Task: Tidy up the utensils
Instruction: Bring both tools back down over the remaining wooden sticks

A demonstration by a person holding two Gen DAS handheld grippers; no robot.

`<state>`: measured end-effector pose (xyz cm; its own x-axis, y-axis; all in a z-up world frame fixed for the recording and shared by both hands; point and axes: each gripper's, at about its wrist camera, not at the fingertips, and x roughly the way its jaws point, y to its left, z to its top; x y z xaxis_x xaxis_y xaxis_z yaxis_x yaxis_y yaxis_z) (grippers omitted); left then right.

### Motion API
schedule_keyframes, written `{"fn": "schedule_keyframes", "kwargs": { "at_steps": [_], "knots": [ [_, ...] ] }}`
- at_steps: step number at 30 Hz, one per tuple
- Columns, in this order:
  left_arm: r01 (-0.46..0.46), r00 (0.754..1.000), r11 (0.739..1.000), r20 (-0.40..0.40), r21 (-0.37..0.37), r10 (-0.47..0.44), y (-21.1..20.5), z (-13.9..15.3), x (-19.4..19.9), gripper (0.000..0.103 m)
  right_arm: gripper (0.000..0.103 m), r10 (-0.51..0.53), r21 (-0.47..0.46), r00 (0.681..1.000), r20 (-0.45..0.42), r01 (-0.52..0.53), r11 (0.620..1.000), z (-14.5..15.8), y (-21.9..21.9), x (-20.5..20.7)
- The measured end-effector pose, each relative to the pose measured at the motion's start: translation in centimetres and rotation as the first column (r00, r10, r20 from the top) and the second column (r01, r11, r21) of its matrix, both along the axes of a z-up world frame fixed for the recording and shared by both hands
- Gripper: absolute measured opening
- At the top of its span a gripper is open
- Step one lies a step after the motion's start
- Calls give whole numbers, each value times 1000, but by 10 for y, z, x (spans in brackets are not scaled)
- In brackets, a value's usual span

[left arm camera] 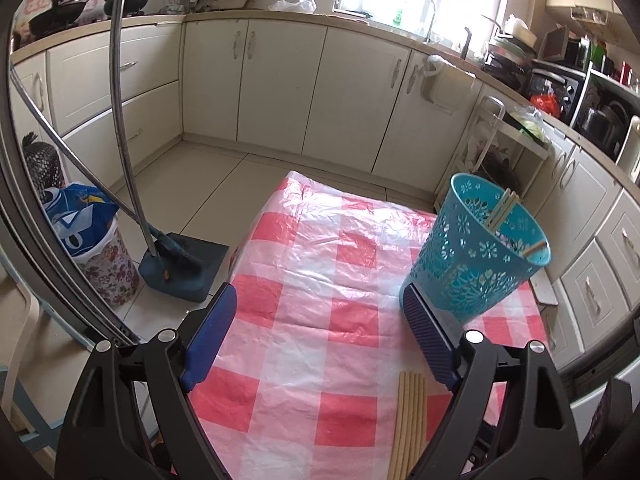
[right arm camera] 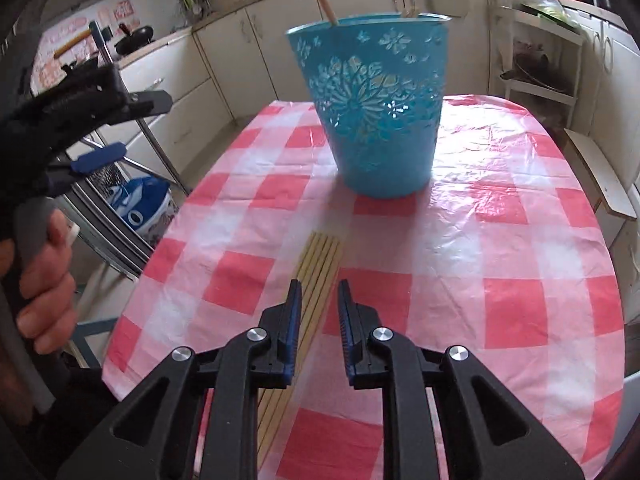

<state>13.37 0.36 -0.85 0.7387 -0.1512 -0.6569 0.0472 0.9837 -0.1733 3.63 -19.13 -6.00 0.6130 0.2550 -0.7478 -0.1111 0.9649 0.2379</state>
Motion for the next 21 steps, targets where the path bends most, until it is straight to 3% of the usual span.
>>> {"fn": "schedule_keyframes", "kwargs": {
  "at_steps": [5, 12, 21],
  "knots": [
    [35, 999, 999, -26, 38, -34, -3, -5, 3, 82, 19, 2, -15, 999, -39, -2, 1000, -15, 10, 8],
    [52, 997, 998, -62, 31, -50, 0, -10, 6, 82, 19, 11, -84, 994, -107, -20, 996, -27, 24, 12],
    [62, 993, 998, -103, 32, -58, -3, -19, 10, 83, 19, 31, -146, 995, -94, -45, 988, -27, 33, 9]
  ]
}}
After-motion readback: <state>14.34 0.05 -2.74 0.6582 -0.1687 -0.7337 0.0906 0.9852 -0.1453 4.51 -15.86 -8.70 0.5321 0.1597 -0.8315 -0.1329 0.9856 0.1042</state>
